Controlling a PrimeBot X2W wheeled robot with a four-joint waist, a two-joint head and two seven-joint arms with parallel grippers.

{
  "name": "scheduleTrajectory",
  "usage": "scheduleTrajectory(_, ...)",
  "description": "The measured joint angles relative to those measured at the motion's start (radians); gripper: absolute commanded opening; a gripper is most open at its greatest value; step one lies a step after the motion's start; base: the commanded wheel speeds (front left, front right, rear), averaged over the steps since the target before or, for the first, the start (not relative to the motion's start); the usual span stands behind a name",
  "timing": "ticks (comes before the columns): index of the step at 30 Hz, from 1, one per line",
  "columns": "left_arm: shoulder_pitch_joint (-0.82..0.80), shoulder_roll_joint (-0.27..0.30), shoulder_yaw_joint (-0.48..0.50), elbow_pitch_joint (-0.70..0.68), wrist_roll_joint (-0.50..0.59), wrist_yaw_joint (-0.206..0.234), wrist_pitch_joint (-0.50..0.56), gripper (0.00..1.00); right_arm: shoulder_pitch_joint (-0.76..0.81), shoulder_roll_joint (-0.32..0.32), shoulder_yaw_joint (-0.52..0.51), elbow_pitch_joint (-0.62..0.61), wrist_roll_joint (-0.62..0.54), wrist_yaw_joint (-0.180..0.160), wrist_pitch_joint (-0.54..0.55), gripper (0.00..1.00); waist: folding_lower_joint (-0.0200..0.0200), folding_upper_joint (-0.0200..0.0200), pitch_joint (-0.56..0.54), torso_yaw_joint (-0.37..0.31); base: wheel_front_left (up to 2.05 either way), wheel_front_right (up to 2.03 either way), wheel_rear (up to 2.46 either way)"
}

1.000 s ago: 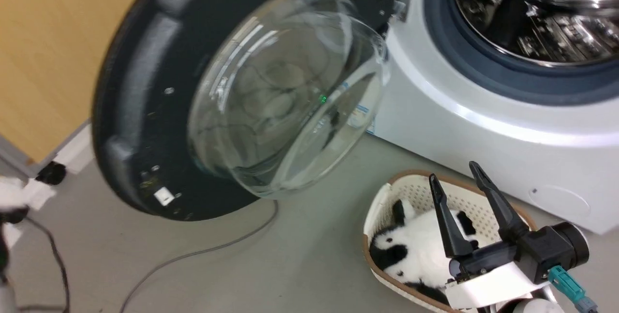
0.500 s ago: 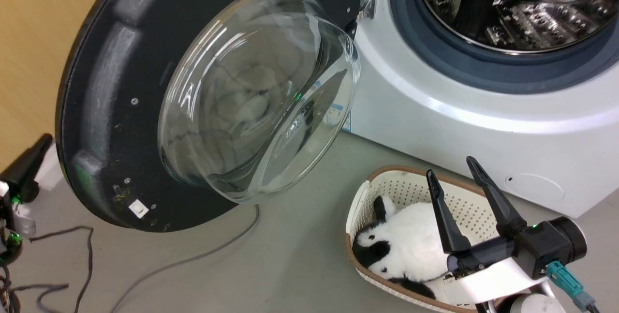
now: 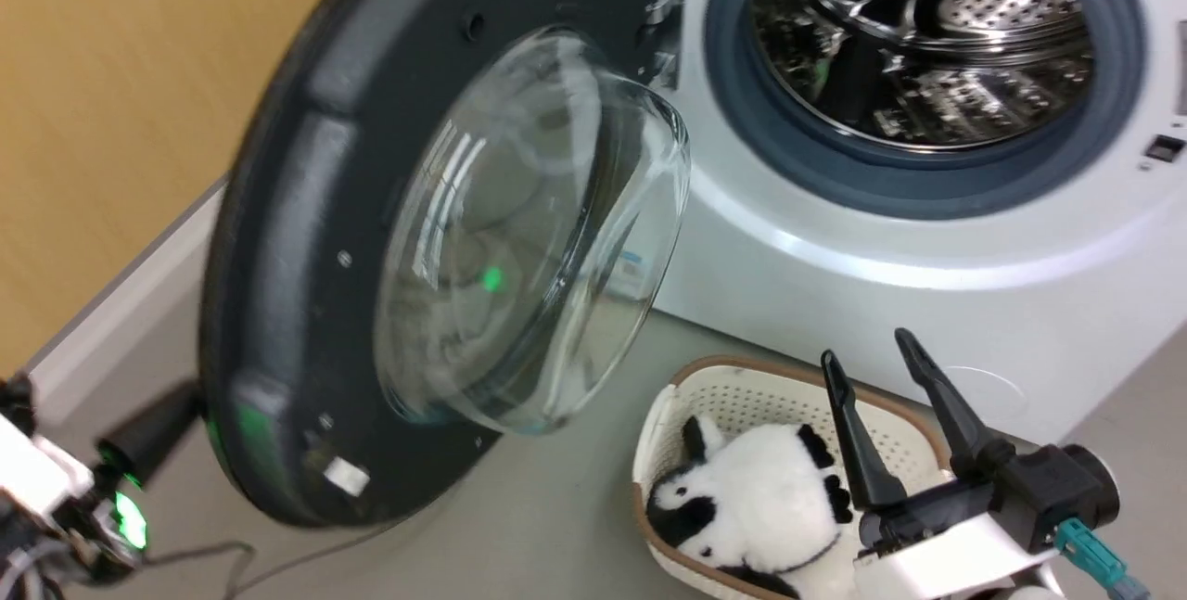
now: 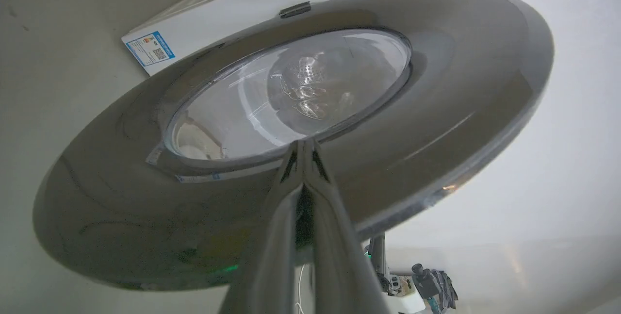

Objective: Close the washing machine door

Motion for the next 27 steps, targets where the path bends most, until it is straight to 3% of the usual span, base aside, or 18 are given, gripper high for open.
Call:
scheduleTrajectory(11,0.222,-0.172,-0.142,-0.339,-0.015,0.059,0.079,0.00,0.023,0.000,-0.024,-0.002,-0.001,0.000,0.000,1.00,0.0000,0.0000,-0.018,-0.128,0.00,0.00,0.00)
scheduleTrajectory(16,0.279,-0.211,-0.252,-0.427,-0.034,0.068,0.081,0.00,0.023,0.000,-0.041,-0.009,-0.010,0.000,0.000,1.00,0.0000,0.0000,-0.006,-0.209,0.00,0.00,0.00)
scheduleTrajectory(21,0.295,-0.221,-0.354,-0.440,-0.049,0.057,0.027,0.00,0.020,0.000,-0.048,-0.015,-0.011,0.000,0.000,1.00,0.0000,0.0000,0.016,-0.307,0.00,0.00,0.00)
scheduleTrajectory(27,0.277,-0.226,-0.415,-0.391,-0.038,0.012,-0.140,0.00,0.014,0.001,-0.057,-0.025,-0.005,0.000,0.000,1.00,0.0000,0.0000,0.051,-0.447,0.00,0.00,0.00)
